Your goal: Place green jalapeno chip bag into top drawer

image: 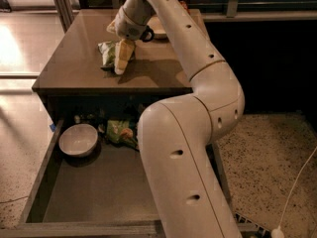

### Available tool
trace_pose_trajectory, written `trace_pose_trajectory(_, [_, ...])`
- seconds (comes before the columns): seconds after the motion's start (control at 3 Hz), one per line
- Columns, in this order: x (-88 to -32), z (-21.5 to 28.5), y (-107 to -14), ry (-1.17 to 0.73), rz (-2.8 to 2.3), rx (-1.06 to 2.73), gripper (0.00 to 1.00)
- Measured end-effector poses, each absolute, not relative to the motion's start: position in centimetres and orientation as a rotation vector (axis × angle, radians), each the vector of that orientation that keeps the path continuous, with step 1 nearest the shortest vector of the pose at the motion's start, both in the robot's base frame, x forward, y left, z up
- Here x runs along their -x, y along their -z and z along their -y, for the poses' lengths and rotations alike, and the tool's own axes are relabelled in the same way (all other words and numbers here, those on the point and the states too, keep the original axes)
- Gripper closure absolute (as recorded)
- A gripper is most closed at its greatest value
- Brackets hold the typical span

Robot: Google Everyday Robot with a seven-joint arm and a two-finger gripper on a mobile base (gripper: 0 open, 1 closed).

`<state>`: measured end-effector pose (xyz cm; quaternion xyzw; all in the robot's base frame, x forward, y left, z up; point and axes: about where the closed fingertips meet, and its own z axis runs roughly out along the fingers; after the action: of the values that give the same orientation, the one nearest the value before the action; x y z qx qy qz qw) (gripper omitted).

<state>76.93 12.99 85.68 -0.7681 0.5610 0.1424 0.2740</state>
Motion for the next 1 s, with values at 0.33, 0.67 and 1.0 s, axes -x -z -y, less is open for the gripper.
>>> trace_pose_trajectory(0.33, [-77.2,-12.4,-85.6,-0.367,-1.581,2.043,0.0])
trace_pose_trajectory(0.67, [-77.6,-12.3,-85.0,-0.347,-1.671,2.017,0.0])
trace_pose_trajectory(1.0, [-77.9,-12.9,-84.5,-0.346,-1.667,2.014,0.0])
